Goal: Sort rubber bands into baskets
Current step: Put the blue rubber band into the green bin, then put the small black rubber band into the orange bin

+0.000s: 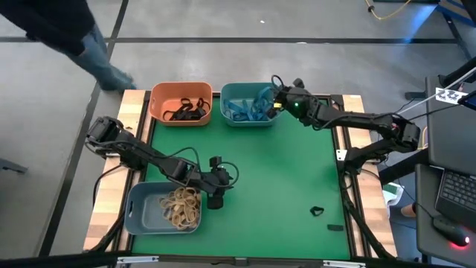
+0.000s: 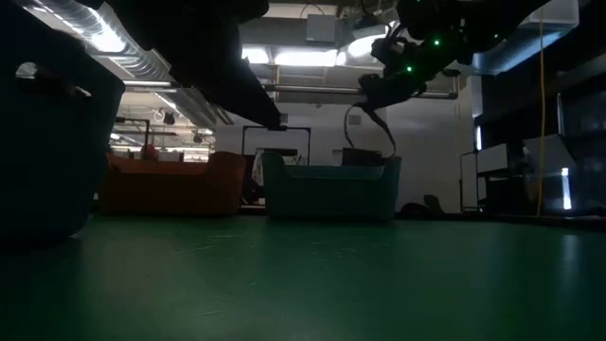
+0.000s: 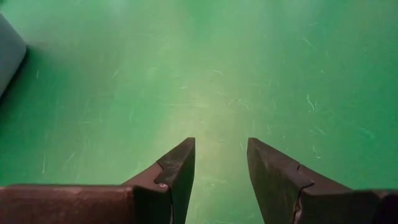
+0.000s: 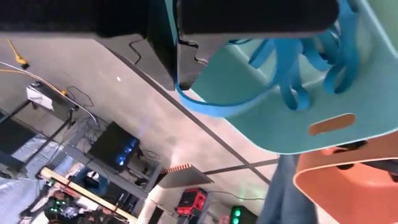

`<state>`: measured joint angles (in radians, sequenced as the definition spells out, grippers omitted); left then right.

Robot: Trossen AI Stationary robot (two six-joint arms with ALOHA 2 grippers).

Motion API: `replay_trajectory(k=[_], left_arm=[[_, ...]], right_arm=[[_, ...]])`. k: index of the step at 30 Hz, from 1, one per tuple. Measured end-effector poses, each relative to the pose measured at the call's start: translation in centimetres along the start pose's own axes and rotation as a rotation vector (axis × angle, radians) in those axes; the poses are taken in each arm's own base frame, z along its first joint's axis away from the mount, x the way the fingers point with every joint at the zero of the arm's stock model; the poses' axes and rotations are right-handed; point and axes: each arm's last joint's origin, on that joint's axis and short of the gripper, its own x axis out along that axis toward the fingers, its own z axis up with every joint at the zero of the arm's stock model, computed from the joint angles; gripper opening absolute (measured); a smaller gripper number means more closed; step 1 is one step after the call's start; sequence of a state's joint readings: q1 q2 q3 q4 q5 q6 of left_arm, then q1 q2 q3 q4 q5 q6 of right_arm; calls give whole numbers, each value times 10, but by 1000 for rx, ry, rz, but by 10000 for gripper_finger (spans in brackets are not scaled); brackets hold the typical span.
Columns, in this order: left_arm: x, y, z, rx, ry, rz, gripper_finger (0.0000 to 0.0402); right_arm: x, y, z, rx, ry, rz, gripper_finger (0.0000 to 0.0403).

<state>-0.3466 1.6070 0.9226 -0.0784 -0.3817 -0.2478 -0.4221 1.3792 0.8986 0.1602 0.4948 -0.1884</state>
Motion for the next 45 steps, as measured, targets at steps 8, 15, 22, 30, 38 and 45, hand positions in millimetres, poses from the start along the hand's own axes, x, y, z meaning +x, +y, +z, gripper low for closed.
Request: replay_trajectory(k=[8, 15, 22, 30, 38, 45], left_arm=[[0, 0, 0, 0, 0, 0, 143], [0, 0, 0, 0, 0, 0, 143], [0, 0, -1, 1, 13, 2, 144], [0, 0, -2, 2, 17, 3, 144], [0, 0, -2, 2, 16, 3, 144], [0, 0, -1, 1, 14, 3, 144]], right_arm=[[5, -9, -3, 12, 13, -15, 7], [18, -18, -14, 88, 72, -2, 34], [20, -12, -24, 150, 153, 28, 153], [-15, -20, -15, 152, 193, 132, 208], [-98, -6, -4, 83, 236, 391, 192], [-159, 18, -19, 45, 414, 679, 182]])
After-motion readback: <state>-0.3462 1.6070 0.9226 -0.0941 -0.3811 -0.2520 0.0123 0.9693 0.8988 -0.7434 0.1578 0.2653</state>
